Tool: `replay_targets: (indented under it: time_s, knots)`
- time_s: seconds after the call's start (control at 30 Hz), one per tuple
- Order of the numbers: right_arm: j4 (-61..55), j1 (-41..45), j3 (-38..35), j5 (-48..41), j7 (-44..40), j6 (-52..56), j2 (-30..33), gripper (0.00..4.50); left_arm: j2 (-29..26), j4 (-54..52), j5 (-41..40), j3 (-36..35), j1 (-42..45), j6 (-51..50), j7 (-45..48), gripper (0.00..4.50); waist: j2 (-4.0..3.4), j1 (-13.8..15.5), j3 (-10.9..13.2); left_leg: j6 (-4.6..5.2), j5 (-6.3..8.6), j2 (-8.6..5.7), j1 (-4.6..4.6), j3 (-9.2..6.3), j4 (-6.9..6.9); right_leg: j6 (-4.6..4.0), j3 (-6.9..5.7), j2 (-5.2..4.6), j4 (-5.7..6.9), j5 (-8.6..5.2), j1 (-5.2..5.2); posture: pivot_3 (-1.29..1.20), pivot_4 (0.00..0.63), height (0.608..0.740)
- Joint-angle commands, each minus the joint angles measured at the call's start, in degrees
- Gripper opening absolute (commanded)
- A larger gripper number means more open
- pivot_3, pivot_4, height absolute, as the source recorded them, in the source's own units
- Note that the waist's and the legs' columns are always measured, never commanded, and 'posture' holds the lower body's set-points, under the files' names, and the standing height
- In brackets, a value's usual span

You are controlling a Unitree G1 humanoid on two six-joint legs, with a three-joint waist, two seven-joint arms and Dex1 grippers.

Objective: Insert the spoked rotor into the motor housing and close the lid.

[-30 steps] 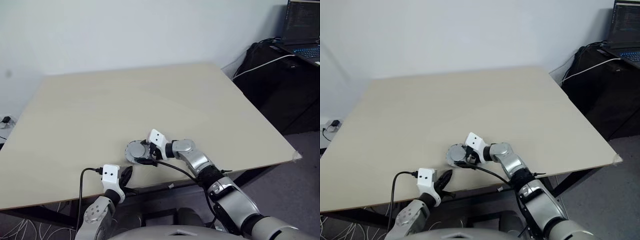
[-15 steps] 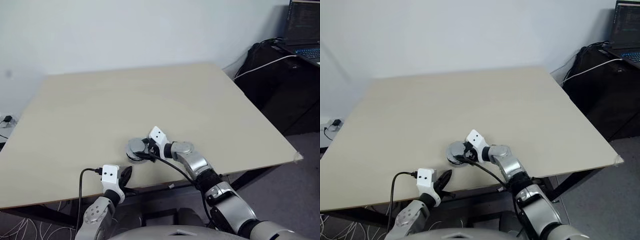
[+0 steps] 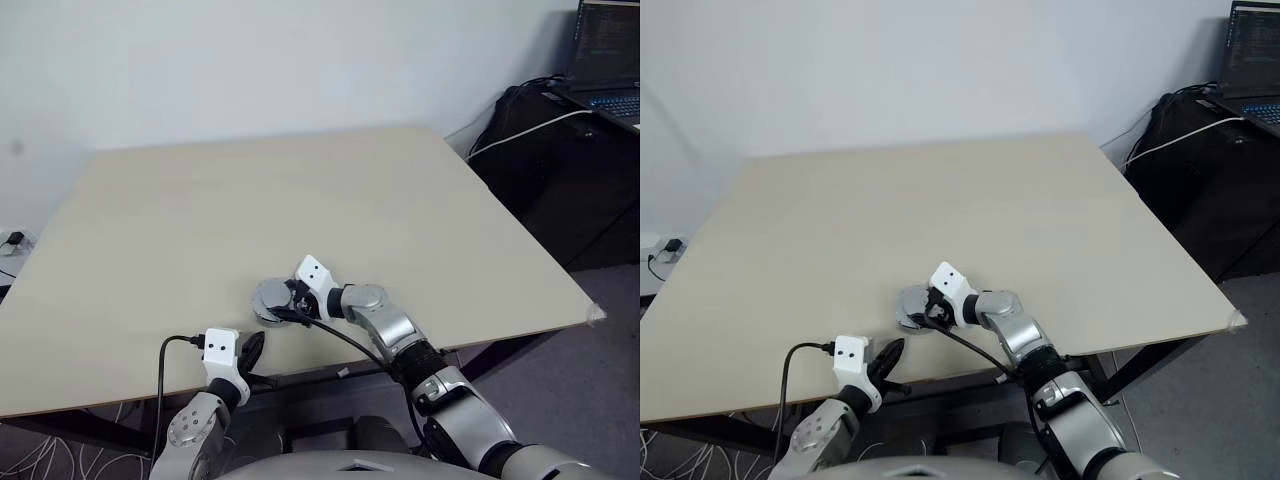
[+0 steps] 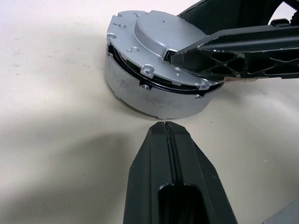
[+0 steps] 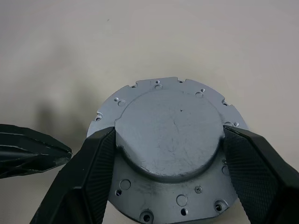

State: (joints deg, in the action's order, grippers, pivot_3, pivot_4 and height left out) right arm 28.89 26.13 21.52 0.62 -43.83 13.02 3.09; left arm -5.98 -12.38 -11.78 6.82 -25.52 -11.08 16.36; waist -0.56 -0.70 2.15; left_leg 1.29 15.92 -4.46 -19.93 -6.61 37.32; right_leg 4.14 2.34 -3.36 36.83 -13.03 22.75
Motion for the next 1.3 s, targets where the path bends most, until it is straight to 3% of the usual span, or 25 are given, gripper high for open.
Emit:
replay_targets:
  time_s: [0.03,1.3]
  knots:
    - [-0.3,1.1,0.9,1.1,-0.2,0.9,0.1,3.21,0.1,-2.5,-0.6,-0.2,0.6,0.5,0.1,0.0,-0.01,0.0,0.0,0.0,0.0,0.0,0.01,0.0,0.0,0.0,0.0,0.0,0.0,0.0,-0.01,0.0,0.0,0.74]
    - [-0.8,2.5,4.4,4.9,0.3,7.9,1.4,3.21,0.3,-2.3,-0.5,0.2,1.2,0.4,0.1,0.0,-0.25,-0.1,-0.2,-0.14,0.07,0.02,0.24,0.0,0.0,-0.24,0.0,0.0,0.0,-0.17,-0.23,0.0,0.0,0.74]
